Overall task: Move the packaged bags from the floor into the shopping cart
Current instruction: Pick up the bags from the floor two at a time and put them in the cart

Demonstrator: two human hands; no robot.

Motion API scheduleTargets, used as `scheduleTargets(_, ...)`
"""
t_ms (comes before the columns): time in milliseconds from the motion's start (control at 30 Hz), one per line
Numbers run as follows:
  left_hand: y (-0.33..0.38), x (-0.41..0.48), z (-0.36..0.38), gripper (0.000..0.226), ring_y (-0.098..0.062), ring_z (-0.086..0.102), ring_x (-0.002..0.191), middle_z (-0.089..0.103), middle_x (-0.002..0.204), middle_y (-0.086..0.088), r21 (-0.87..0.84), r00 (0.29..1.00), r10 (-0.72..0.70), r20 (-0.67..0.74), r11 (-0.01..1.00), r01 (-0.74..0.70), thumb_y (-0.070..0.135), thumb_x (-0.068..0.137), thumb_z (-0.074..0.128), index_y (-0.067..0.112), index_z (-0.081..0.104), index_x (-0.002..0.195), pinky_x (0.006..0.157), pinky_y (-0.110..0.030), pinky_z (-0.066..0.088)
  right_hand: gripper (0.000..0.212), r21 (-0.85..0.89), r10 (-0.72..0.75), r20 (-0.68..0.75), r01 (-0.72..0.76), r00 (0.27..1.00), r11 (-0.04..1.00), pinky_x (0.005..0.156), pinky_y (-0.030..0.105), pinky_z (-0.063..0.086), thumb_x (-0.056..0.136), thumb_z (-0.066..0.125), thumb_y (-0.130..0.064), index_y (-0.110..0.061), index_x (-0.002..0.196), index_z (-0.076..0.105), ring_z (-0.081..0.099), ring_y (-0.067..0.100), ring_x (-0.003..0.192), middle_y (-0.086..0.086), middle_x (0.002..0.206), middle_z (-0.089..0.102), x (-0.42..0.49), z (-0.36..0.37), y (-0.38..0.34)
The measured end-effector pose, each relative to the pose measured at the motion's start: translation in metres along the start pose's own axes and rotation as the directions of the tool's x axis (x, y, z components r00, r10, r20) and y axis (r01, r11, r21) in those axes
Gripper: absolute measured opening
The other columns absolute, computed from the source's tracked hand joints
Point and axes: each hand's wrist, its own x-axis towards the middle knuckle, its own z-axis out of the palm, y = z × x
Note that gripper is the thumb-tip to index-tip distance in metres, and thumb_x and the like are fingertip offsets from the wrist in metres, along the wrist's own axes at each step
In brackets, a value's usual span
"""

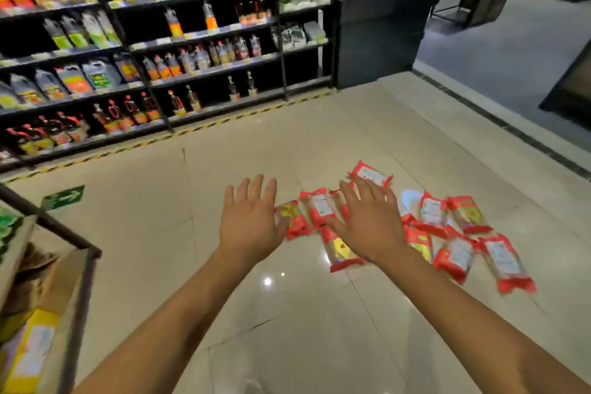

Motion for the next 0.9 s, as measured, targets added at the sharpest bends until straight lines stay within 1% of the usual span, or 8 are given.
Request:
scheduleTargets(100,-0.015,0.059,0.03,0.08,-0.036,0.027,0.152,0.028,0.166,-0.012,-0.025,1.0,0.025,0.008,0.999,-0.025,0.062,0.095,0.045,0.018,0.027,0.159,0.123,-0.053,0.019,0.086,-0.022,0.035,0.021,-0.035,0.999,0.999,0.116,0.055,0.025,0.084,0.023,-0.072,-0.021,0.151,0.038,0.035,0.033,0.144,0.011,0.157,0.04,0.053,0.024,0.003)
scheduleTargets(233,-0.051,0.15,0.077,0.078,-0.04,0.041,0.143,0.044,0.157,-0.016,-0.051,0.999,0.048,-0.01,0.998,-0.048,0.062,0.092,0.053,0.013,0.042,0.152,0.116,-0.056,0.03,0.085,-0.044,0.081,0.096,-0.077,0.992,0.996,0.118,0.052,0.019,0.086,0.024,-0.07,-0.022,0.156,0.028,0.027,0.03,0.148,0.01,0.161,0.031,0.138,0.057,-0.005)
scheduleTargets(300,-0.071,0.199,0.1,0.077,-0.043,0.049,0.136,0.051,0.151,-0.019,-0.086,0.997,0.065,0.033,0.994,-0.062,0.06,0.09,0.06,0.01,0.049,0.148,0.112,-0.057,0.036,0.08,-0.05,0.119,0.159,-0.112,0.98,0.992,0.118,0.051,0.018,0.092,0.031,-0.067,-0.022,0.157,0.024,0.023,0.029,0.149,0.011,0.162,0.027,0.182,0.07,-0.012)
scheduleTargets(467,-0.097,0.313,0.155,0.077,-0.038,0.039,0.144,0.04,0.159,-0.015,-0.097,0.977,0.128,0.169,0.989,-0.113,0.061,0.094,0.05,0.013,0.037,0.154,0.117,-0.052,0.03,0.078,-0.041,0.19,0.246,-0.186,0.95,0.982,0.114,0.047,0.023,0.094,0.041,-0.063,-0.021,0.157,0.023,0.029,0.03,0.146,0.01,0.156,0.038,0.274,0.117,-0.005)
scheduleTargets(567,-0.096,0.371,0.21,0.075,-0.038,0.042,0.141,0.043,0.157,-0.015,-0.11,0.962,0.133,0.24,0.988,-0.109,0.058,0.094,0.052,0.013,0.04,0.152,0.114,-0.051,0.034,0.078,-0.014,0.252,0.328,-0.262,0.91,0.965,0.115,0.047,0.024,0.094,0.041,-0.063,-0.023,0.157,0.021,0.029,0.03,0.145,0.009,0.155,0.04,0.32,0.165,0.021)
scheduleTargets(700,-0.076,0.445,0.326,0.076,-0.039,0.043,0.141,0.044,0.157,-0.015,-0.101,0.929,0.137,0.345,0.989,-0.108,0.056,0.092,0.056,0.012,0.042,0.152,0.113,-0.052,0.035,0.078,-0.038,0.325,0.403,-0.339,0.856,0.94,0.114,0.047,0.024,0.094,0.035,-0.066,-0.021,0.156,0.025,0.035,0.031,0.142,0.011,0.154,0.041,0.383,0.278,0.077)
scheduleTargets(833,-0.048,0.511,0.477,0.079,-0.035,0.032,0.148,0.031,0.164,-0.012,-0.028,0.867,0.135,0.479,0.99,-0.139,0.058,0.095,0.046,0.015,0.028,0.159,0.116,-0.049,0.029,0.078,-0.043,0.363,0.52,-0.401,0.773,0.915,0.114,0.048,0.026,0.093,0.044,-0.064,-0.02,0.155,0.027,0.035,0.032,0.143,0.011,0.156,0.04,0.432,0.429,0.134)
scheduleTargets(900,-0.033,0.544,0.564,0.078,-0.034,0.032,0.148,0.03,0.164,-0.012,-0.038,0.846,0.107,0.523,0.994,-0.102,0.057,0.095,0.046,0.016,0.027,0.159,0.116,-0.048,0.029,0.079,-0.035,0.371,0.576,-0.432,0.728,0.901,0.112,0.047,0.03,0.092,0.047,-0.064,-0.02,0.155,0.026,0.037,0.034,0.141,0.012,0.156,0.04,0.45,0.519,0.163)
